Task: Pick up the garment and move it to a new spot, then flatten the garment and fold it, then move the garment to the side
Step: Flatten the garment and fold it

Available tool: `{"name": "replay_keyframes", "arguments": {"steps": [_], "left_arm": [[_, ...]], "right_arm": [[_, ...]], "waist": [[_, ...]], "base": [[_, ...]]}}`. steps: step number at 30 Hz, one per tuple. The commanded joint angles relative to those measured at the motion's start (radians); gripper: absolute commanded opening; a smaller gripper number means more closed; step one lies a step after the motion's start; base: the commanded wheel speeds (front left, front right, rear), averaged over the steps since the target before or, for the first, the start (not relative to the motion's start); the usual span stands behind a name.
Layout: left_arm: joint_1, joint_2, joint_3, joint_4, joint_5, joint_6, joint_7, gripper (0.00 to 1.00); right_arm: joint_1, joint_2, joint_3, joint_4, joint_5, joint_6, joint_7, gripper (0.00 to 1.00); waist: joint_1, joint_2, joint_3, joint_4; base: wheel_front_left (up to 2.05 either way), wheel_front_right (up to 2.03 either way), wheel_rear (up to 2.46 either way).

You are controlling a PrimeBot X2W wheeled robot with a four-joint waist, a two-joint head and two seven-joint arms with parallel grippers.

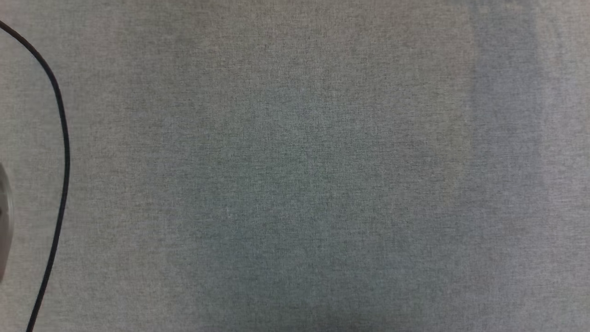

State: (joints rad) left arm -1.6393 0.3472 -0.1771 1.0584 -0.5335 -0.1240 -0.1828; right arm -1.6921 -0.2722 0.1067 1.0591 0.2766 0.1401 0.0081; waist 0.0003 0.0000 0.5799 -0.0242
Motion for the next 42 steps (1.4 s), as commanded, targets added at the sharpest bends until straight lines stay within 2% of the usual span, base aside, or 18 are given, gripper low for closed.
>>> {"name": "replay_keyframes", "arguments": {"steps": [1, 5, 10, 17, 22, 27, 32, 42], "left_arm": [[0.021, 0.005, 0.0, 0.014, -0.01, -0.002, -0.013, 0.0], [0.094, -0.023, -0.023, 0.036, -0.043, -0.006, -0.031, 0.0], [0.258, -0.051, -0.086, -0.024, -0.131, -0.006, -0.045, 0.0], [0.576, -0.037, -0.172, -0.162, -0.265, -0.007, -0.068, 0.0], [0.785, -0.007, -0.184, -0.256, -0.312, -0.007, -0.077, 0.0], [0.974, -0.02, -0.148, -0.356, -0.322, -0.004, -0.078, 0.0], [1.159, -0.027, -0.116, -0.452, -0.322, 0.011, -0.079, 0.0], [1.507, 0.005, -0.114, -0.699, -0.347, 0.112, -0.046, 0.0]], "right_arm": [[0.022, -0.009, 0.01, 0.014, 0.012, -0.009, -0.007, 0.0], [0.089, 0.01, 0.059, 0.022, 0.067, -0.009, -0.008, 0.0], [0.235, 0.002, 0.144, -0.005, 0.158, -0.009, 0.002, 0.0], [0.524, -0.058, 0.239, -0.096, 0.322, -0.009, 0.003, 0.0], [0.718, -0.114, 0.271, -0.188, 0.409, -0.009, -0.014, 0.0], [0.936, -0.163, 0.244, -0.296, 0.485, -0.009, -0.047, 0.0], [1.15, -0.183, 0.198, -0.379, 0.512, -0.009, -0.041, 0.0], [1.533, -0.132, 0.049, -0.61, 0.476, -0.009, 0.037, 0.0]], "waist": [[-0.0003, 0.0, 0.014, 0.003], [-0.0003, 0.0, 0.003, 0.012], [-0.0003, 0.0, -0.032, 0.029], [-0.0003, 0.0, -0.145, 0.055], [-0.0003, 0.0, -0.23, 0.068], [-0.0003, 0.0, -0.327, 0.099], [-0.0003, 0.0, -0.415, 0.103], [-0.0003, 0.0, -0.51, 0.073]], "base": [[0.0, 0.0, 0.0], [0.0, 0.0, 0.0], [0.0, 0.0, 0.0], [0.0, 0.0, 0.0], [0.0, 0.0, 0.0], [0.0, 0.0, 0.0], [0.0, 0.0, 0.0], [0.0, 0.0, 0.0]]}}
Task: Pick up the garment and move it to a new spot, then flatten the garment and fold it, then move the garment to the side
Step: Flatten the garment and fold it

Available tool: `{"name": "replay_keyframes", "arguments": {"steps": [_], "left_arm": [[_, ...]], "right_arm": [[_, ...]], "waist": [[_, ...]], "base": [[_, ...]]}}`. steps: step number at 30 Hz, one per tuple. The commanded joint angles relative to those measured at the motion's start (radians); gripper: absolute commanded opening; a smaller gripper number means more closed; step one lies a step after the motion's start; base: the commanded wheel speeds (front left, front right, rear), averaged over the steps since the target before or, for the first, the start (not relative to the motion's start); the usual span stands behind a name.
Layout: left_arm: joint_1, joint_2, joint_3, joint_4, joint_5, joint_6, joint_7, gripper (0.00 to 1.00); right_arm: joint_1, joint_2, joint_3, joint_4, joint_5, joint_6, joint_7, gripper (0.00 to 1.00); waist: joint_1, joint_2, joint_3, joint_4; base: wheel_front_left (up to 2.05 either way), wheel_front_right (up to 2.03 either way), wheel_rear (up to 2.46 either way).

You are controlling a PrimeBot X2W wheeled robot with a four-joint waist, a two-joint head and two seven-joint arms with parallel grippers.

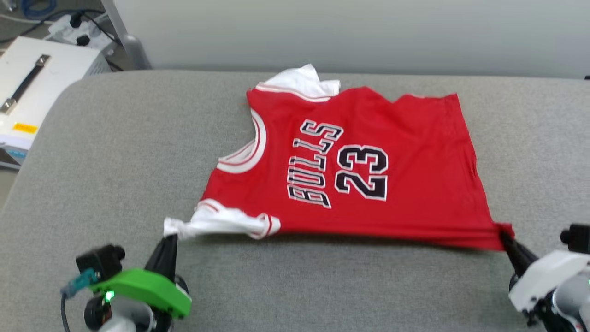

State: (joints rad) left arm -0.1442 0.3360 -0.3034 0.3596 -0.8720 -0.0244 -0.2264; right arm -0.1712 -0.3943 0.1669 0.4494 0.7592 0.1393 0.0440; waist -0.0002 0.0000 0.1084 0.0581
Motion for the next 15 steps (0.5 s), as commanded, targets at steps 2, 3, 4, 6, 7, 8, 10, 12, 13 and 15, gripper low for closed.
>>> {"name": "replay_keyframes", "arguments": {"steps": [2, 3, 4, 6, 7, 8, 10, 12, 13, 15], "left_arm": [[0.077, 0.023, 0.015, -0.059, -0.02, 0.038, 0.015, 0.0], [0.112, 0.025, 0.016, -0.093, -0.024, 0.055, 0.022, 0.0], [0.145, 0.029, 0.017, -0.126, -0.028, 0.073, 0.031, 0.0], [0.196, 0.039, 0.021, -0.171, -0.035, 0.096, 0.045, 0.0], [0.225, 0.045, 0.025, -0.197, -0.038, 0.11, 0.051, 0.0], [0.254, 0.05, 0.026, -0.221, -0.043, 0.12, 0.06, 0.0], [0.303, 0.057, 0.027, -0.266, -0.046, 0.141, 0.068, 0.0], [0.346, 0.063, 0.029, -0.306, -0.052, 0.163, 0.08, 0.0], [0.363, 0.066, 0.031, -0.324, -0.055, 0.172, 0.085, 0.0], [0.397, 0.075, 0.033, -0.359, -0.056, 0.194, 0.097, 0.0]], "right_arm": [[0.082, 0.008, -0.049, -0.052, -0.03, -0.009, 0.035, 0.0], [0.119, 0.017, -0.072, -0.083, -0.045, -0.009, 0.051, 0.0], [0.155, 0.029, -0.096, -0.113, -0.059, -0.009, 0.073, 0.0], [0.211, 0.049, -0.131, -0.162, -0.083, -0.009, 0.111, 0.0], [0.245, 0.063, -0.152, -0.194, -0.099, -0.009, 0.133, 0.0], [0.278, 0.078, -0.171, -0.223, -0.115, -0.009, 0.161, 0.0], [0.331, 0.11, -0.207, -0.277, -0.138, -0.009, 0.202, 0.0], [0.379, 0.139, -0.242, -0.324, -0.162, -0.009, 0.242, 0.0], [0.397, 0.151, -0.259, -0.345, -0.172, -0.009, 0.257, 0.0], [0.429, 0.176, -0.289, -0.385, -0.194, -0.009, 0.29, 0.0]], "waist": [[0.0002, 0.0, -0.05, -0.01], [0.0002, 0.0, -0.058, -0.01], [0.0002, 0.0, -0.062, -0.009], [0.0002, 0.0, -0.074, -0.008], [0.0002, 0.0, -0.079, -0.006], [0.0002, 0.0, -0.084, -0.005], [0.0002, 0.0, -0.093, -0.002], [0.0002, 0.0, -0.101, 0.002], [0.0002, 0.0, -0.102, 0.003], [0.0002, 0.0, -0.103, 0.005]], "base": [[0.0, 0.0, 0.0], [0.0, 0.0, 0.0], [0.0, 0.0, 0.0], [0.0, 0.0, 0.0], [0.0, 0.0, 0.0], [0.0, 0.0, 0.0], [0.0, 0.0, 0.0], [0.0, 0.0, 0.0], [0.0, 0.0, 0.0], [0.0, 0.0, 0.0]]}}
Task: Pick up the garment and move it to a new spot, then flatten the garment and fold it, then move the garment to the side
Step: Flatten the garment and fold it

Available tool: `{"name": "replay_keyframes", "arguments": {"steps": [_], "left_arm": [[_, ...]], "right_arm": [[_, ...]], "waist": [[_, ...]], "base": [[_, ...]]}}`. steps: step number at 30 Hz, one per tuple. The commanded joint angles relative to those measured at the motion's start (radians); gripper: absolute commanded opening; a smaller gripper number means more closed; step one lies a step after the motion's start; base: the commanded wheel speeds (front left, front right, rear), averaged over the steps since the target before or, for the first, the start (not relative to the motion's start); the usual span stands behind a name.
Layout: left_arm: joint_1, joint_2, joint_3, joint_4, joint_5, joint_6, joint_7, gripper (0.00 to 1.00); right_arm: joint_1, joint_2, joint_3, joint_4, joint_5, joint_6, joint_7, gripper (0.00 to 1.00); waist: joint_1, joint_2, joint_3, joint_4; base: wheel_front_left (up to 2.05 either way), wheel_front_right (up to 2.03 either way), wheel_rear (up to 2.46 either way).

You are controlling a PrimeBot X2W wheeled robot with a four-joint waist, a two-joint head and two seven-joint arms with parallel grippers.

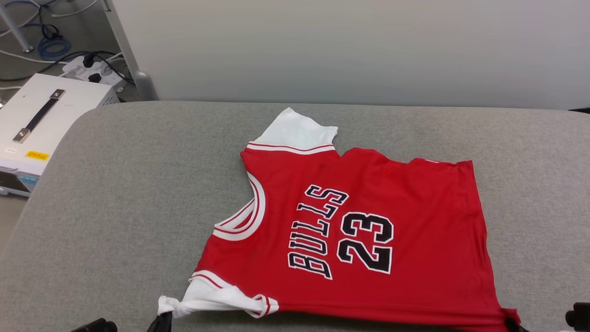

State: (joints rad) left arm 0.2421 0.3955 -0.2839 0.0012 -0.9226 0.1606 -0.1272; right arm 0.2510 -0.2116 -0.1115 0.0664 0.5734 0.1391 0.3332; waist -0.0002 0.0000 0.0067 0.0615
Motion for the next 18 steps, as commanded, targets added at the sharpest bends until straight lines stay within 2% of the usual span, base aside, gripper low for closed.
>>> {"name": "replay_keyframes", "arguments": {"steps": [1, 6, 9, 18], "left_arm": [[0.024, 0.02, 0.015, -0.021, -0.004, 0.018, 0.001, 0.0], [0.003, 0.026, 0.006, -0.07, 0.006, 0.025, 0.013, 0.0], [-0.071, 0.025, -0.013, -0.056, 0.02, -0.001, 0.023, 0.0], [-0.38, 0.0, -0.089, 0.121, 0.093, -0.097, 0.046, 0.0]], "right_arm": [[0.021, 0.005, -0.023, -0.023, -0.021, -0.008, 0.02, 0.0], [0.028, 0.053, -0.063, -0.092, -0.047, -0.008, 0.076, 0.0], [-0.007, 0.069, -0.069, -0.107, -0.059, -0.008, 0.101, 0.0], [-0.194, 0.019, -0.024, -0.063, -0.127, -0.008, 0.124, 0.0]], "waist": [[0.0002, 0.0, -0.001, 0.003], [0.0002, 0.0, 0.017, 0.012], [0.0002, 0.0, 0.043, 0.015], [0.0002, 0.0, 0.162, 0.013]], "base": [[0.0, 0.0, 0.0], [0.0, 0.0, 0.0], [0.0, 0.0, 0.0], [0.0, 0.0, 0.0]]}}
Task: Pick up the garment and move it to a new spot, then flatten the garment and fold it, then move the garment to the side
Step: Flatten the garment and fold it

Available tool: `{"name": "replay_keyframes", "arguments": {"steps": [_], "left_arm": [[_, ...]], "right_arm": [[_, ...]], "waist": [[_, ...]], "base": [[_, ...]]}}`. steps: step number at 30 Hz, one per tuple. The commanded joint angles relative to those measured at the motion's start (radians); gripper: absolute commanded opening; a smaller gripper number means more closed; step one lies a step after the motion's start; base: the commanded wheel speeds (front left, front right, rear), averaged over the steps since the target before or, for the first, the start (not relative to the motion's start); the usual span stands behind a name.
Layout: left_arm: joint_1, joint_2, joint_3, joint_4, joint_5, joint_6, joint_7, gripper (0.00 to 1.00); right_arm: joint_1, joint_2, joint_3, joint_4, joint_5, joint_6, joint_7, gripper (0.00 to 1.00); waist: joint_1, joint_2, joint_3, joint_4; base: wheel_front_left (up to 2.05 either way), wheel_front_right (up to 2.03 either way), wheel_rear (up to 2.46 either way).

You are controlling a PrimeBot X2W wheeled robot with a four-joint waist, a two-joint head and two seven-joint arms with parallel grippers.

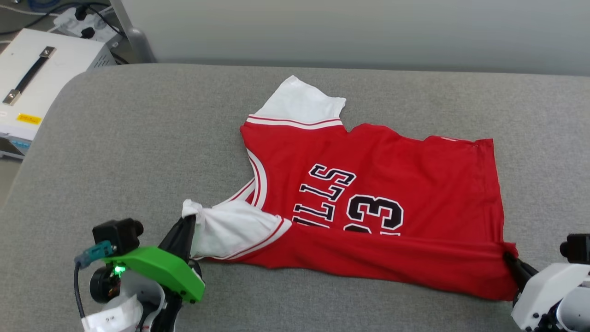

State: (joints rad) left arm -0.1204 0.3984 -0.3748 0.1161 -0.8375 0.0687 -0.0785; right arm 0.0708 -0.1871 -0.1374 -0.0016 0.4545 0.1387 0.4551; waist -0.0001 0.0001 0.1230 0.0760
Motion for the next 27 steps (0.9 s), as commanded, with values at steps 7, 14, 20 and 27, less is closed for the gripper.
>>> {"name": "replay_keyframes", "arguments": {"steps": [7, 14, 20, 27], "left_arm": [[-0.177, -0.036, -0.021, 0.164, 0.024, -0.071, -0.019, 0.0], [-0.262, -0.068, -0.049, 0.303, 0.027, -0.12, -0.024, 0.0], [-0.291, -0.093, -0.087, 0.402, 0.01, -0.157, 0.012, 0.78], [-0.299, -0.1, -0.088, 0.467, 0.003, -0.165, -0.012, 1.0]], "right_arm": [[-0.139, -0.043, 0.041, 0.078, -0.004, -0.008, -0.014, 0.0], [-0.207, -0.061, 0.066, 0.154, 0.022, -0.008, -0.042, 0.0], [-0.22, -0.073, 0.104, 0.226, 0.014, -0.008, -0.082, 0.31], [-0.212, -0.066, 0.126, 0.264, 0.038, -0.008, -0.181, 1.0]], "waist": [[0.0001, -0.0001, 0.12, -0.001], [0.0001, -0.0001, 0.165, 0.002], [0.0001, -0.0001, 0.164, 0.006], [0.0001, -0.0001, 0.118, 0.004]], "base": [[0.0, 0.0, 0.0], [0.0, 0.0, 0.0], [0.0, 0.0, 0.0], [0.0, 0.0, 0.0]]}}
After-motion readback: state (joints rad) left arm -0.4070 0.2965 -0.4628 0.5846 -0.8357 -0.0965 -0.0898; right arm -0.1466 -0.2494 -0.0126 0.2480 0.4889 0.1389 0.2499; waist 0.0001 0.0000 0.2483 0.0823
